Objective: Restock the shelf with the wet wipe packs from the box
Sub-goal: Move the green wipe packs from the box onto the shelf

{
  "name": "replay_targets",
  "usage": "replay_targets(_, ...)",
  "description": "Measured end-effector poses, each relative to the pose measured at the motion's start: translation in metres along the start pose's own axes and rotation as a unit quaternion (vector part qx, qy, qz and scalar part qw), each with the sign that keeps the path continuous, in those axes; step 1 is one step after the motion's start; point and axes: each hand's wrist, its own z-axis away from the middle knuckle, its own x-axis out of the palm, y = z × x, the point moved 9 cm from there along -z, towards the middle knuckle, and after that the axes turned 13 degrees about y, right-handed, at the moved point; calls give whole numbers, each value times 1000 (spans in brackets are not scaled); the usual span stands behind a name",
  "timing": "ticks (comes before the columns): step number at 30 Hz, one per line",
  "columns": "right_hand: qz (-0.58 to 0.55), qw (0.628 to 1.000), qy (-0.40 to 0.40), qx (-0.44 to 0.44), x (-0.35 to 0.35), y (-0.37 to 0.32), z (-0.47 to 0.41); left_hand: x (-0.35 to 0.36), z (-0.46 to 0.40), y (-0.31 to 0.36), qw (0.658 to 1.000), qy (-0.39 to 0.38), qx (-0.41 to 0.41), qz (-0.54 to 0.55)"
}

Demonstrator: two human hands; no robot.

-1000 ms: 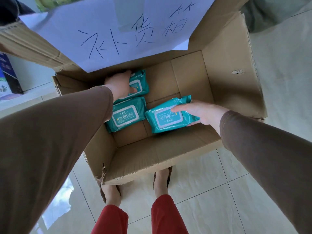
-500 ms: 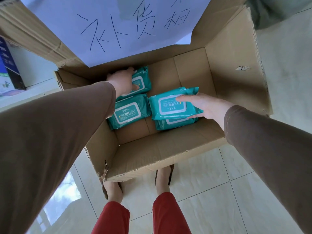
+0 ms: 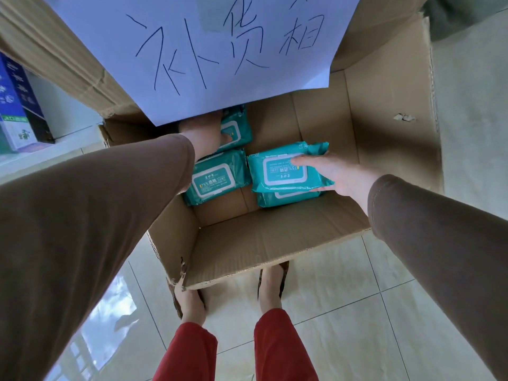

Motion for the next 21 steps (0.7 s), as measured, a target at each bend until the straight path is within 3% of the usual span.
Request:
replay_targets(11, 36, 998, -42, -6, 3, -9, -3, 6, -18, -8, 996, -32, -27, -73)
replay_targets(21, 45, 999, -25, -13, -1, -12, -7, 9, -20, -9, 995, -37, -25, -90)
